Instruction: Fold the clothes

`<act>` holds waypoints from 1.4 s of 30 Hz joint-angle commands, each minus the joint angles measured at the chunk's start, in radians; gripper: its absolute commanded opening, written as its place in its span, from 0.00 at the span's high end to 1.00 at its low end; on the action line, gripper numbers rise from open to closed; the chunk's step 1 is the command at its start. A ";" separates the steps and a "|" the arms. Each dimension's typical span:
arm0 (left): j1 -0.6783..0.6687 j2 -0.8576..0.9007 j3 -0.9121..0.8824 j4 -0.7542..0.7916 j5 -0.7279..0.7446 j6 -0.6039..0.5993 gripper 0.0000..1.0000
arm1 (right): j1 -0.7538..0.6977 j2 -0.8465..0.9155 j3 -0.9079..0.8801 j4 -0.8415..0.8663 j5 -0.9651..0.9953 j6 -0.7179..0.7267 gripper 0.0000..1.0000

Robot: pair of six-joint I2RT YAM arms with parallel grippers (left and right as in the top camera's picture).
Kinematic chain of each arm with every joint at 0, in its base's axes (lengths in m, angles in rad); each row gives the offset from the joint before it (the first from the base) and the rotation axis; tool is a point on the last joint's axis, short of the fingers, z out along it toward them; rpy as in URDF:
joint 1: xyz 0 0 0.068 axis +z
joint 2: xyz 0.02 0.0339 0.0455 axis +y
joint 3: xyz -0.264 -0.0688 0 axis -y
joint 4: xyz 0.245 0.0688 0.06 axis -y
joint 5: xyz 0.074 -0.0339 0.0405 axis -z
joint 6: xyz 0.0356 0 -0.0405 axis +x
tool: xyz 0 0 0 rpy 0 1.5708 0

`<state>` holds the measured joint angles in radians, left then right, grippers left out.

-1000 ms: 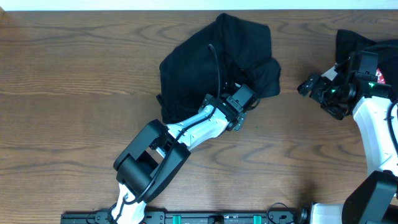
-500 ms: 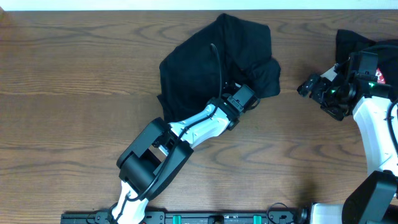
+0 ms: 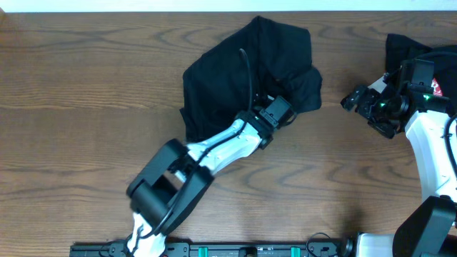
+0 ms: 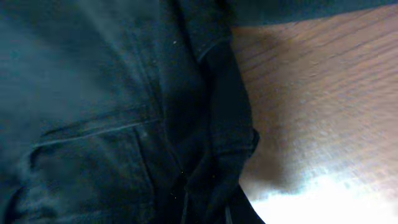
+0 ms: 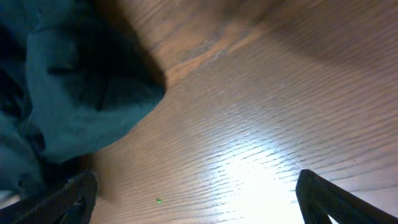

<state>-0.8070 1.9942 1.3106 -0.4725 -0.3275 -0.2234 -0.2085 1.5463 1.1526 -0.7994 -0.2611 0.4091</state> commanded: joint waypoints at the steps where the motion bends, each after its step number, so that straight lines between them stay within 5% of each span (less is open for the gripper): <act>1: 0.006 -0.145 -0.003 -0.029 -0.007 0.006 0.94 | -0.006 -0.002 -0.001 -0.001 -0.068 -0.020 0.01; 17: 0.006 -0.561 -0.003 -0.200 -0.024 0.021 0.94 | 0.005 -0.002 -0.001 0.058 -0.463 -0.111 0.01; 29: 0.006 -0.729 -0.003 -0.268 -0.276 0.005 0.94 | 0.057 -0.002 -0.001 0.086 -0.346 -0.138 0.02; 42: 0.006 -0.786 -0.004 -0.264 -0.301 -0.022 0.94 | 0.304 0.018 -0.003 0.330 -0.197 -0.138 0.46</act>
<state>-0.8013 1.2194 1.2987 -0.7521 -0.5697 -0.2359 0.0307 1.5475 1.1503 -0.4908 -0.5514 0.2726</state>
